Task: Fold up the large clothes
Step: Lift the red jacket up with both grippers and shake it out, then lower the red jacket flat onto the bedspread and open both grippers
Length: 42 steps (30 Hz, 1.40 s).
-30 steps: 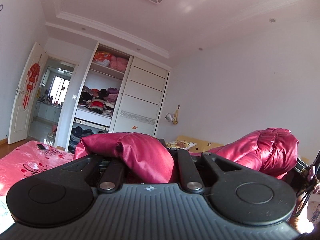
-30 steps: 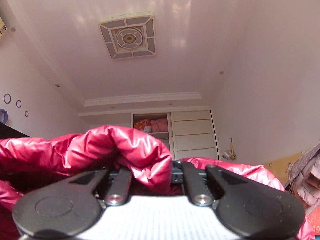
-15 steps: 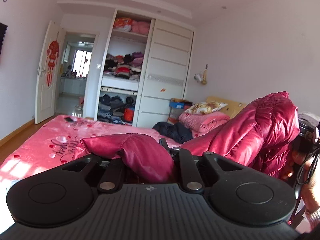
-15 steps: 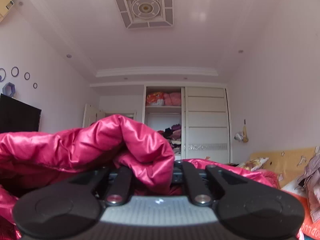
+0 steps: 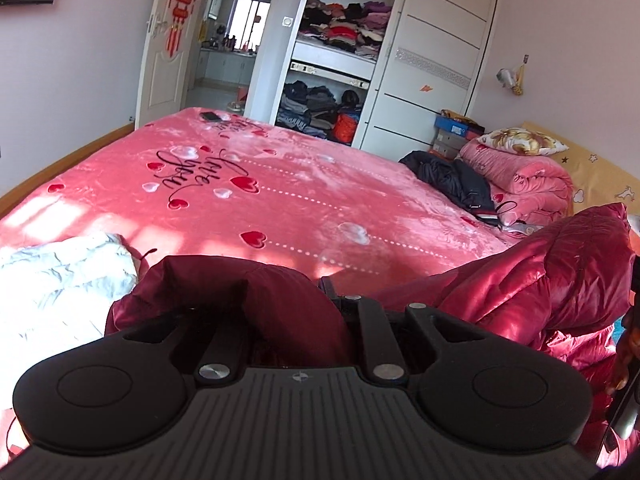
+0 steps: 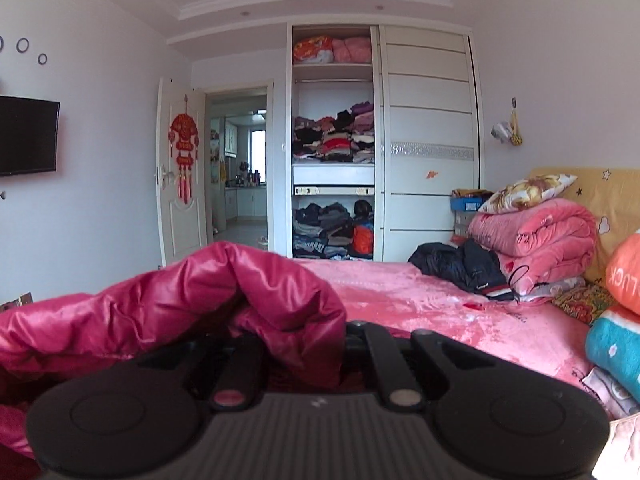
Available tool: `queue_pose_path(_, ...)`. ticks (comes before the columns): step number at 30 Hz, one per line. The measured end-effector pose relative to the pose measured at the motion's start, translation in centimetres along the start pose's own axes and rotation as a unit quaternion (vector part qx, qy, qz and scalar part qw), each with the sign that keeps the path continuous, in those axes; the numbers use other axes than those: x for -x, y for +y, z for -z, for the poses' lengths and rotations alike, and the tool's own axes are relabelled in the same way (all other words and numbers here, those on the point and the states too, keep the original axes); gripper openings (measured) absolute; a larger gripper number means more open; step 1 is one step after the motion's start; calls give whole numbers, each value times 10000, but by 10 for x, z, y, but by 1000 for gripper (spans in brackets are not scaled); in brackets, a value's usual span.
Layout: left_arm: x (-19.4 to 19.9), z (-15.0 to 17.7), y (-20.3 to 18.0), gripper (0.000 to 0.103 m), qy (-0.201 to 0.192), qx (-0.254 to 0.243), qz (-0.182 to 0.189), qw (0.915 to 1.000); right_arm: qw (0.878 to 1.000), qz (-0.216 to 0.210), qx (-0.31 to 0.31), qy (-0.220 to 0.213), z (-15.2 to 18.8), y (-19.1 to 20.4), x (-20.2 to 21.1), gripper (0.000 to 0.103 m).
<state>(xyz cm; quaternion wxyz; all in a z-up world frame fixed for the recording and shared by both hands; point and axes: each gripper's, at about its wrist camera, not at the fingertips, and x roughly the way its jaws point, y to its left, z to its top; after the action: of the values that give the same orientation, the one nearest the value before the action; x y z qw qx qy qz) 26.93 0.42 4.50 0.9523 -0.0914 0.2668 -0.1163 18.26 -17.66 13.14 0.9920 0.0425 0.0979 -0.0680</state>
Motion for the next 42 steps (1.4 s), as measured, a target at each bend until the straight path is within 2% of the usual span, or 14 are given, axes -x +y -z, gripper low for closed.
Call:
queue_pose_path(2, -20, 6, 8, 18, 109, 52, -44, 9999, 9999, 24, 26, 147, 14, 2, -16, 6)
queue_pose_path(7, -34, 36, 25, 18, 309, 133, -253, 9991, 9990, 10, 51, 438, 43, 8, -56, 7)
queue_pose_path(11, -38, 40, 26, 20, 445, 139, -419, 9980, 9982, 10, 49, 594, 55, 17, -81, 7)
queue_pose_path(15, -68, 44, 29, 22, 597, 171, -547, 9966, 9967, -7, -12, 815, 69, 23, -109, 8)
queue_pose_path(18, -74, 49, 34, 24, 675, 232, -598, 9957, 9952, -16, 60, 975, 79, 27, -122, 9)
queue_pose_path(21, -70, 53, 37, 28, 730, 233, -646, 9950, 9929, -1, 151, 1182, 87, 30, -130, 15)
queue_pose_path(22, -65, 53, 37, 38, 731, 218, -676, 9948, 9923, -2, 157, 1229, 89, 31, -129, 17)
queue_pose_path(26, -47, 51, 37, 80, 515, 75, -818, 9953, 9896, -37, 55, 1440, 90, 34, -127, 30)
queue_pose_path(28, -41, 48, 37, 87, 358, -67, -904, 9952, 9897, -74, 28, 1431, 84, 36, -123, 36)
queue_pose_path(34, -8, 31, 45, 89, 21, -155, -1086, 9940, 9914, -105, -86, 1302, 59, 37, -115, 60)
queue_pose_path(36, 3, 29, 48, 90, -53, -213, -1170, 9929, 9932, -79, -89, 1158, 51, 38, -107, 73)
queue_pose_path(38, 12, 29, 50, 91, -97, -276, -1263, 9916, 9955, -24, -62, 950, 42, 37, -100, 94)
queue_pose_path(39, 17, 31, 51, 91, -111, -291, -1295, 9911, 9965, 28, -62, 836, 38, 36, -97, 101)
queue_pose_path(42, 36, 38, 57, 91, -96, -273, -1298, 9911, 9980, 89, -120, 618, 19, 28, -85, 102)
